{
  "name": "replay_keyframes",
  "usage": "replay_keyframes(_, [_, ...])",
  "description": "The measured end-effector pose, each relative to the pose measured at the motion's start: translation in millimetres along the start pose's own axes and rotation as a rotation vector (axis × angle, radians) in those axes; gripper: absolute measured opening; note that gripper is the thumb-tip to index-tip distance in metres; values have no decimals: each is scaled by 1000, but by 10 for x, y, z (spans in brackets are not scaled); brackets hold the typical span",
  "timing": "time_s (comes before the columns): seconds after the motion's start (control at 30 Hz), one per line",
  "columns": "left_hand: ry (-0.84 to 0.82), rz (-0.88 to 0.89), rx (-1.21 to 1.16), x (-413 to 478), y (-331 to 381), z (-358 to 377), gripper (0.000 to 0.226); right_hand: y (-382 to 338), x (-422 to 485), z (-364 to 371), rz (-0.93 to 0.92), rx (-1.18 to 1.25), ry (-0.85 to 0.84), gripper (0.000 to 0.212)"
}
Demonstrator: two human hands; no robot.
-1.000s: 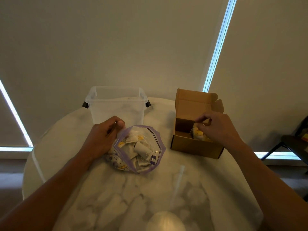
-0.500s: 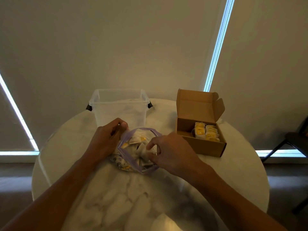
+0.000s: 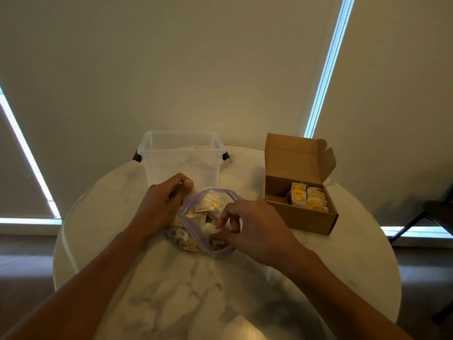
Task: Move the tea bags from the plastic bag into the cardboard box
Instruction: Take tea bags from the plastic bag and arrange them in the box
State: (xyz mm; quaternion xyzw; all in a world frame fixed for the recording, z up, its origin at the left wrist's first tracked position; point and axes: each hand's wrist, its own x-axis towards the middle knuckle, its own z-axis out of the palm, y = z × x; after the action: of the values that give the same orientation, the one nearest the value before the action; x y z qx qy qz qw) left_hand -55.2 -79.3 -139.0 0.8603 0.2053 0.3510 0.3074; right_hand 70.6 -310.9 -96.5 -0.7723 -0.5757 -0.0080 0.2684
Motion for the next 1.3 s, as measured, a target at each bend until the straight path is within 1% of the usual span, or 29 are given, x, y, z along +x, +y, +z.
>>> replay_keyframes(0.07, [1,-9,3,8,-4,4,27,-8,-15,24,-77,33,25,11])
replay_keyframes(0.13, [2,-18,3,8,5,0,27,-10,-33,46,-87,60,29,11])
replay_keyframes(0.3, [-7,-12,-17,-17,37,-10,28,46,-107,41,32,199,37,15])
replay_keyframes(0.4, [-10,9,-38,-18,30,-5,26,86,-150,57,112,344,49,12])
replay_keyframes(0.47, [-5,7,-23,-12,27,6,26,90,-155,45,150,442,78,9])
replay_keyframes(0.53, [0,-3,-14,-2,21,15,25,104,-149,12,173,548,133,17])
replay_keyframes(0.6, [-2,-4,-10,1,13,15,25,139,-152,-23,172,632,184,20])
replay_keyframes(0.73, [-3,7,29,17,2,13,25,220,-194,-95,178,692,273,23])
replay_keyframes(0.8, [4,5,27,21,3,26,25,242,-227,-127,173,736,259,23])
replay_keyframes(0.9, [9,14,-7,16,7,31,25,276,-274,-181,136,731,240,17])
replay_keyframes(0.97, [1,31,-20,14,-7,30,25,332,-312,-284,160,807,295,15])
replay_keyframes(1.03, [-6,37,-13,17,-39,33,26,436,-342,-452,201,865,399,13])
replay_keyframes(1.1, [-7,44,-11,26,-69,36,27,605,-347,-644,249,807,486,12])
replay_keyframes(1.23, [-2,59,5,31,-64,21,27,999,-282,-902,347,685,516,13])
replay_keyframes(1.3, [-1,58,-4,16,-55,16,28,1173,-223,-953,400,558,495,10])
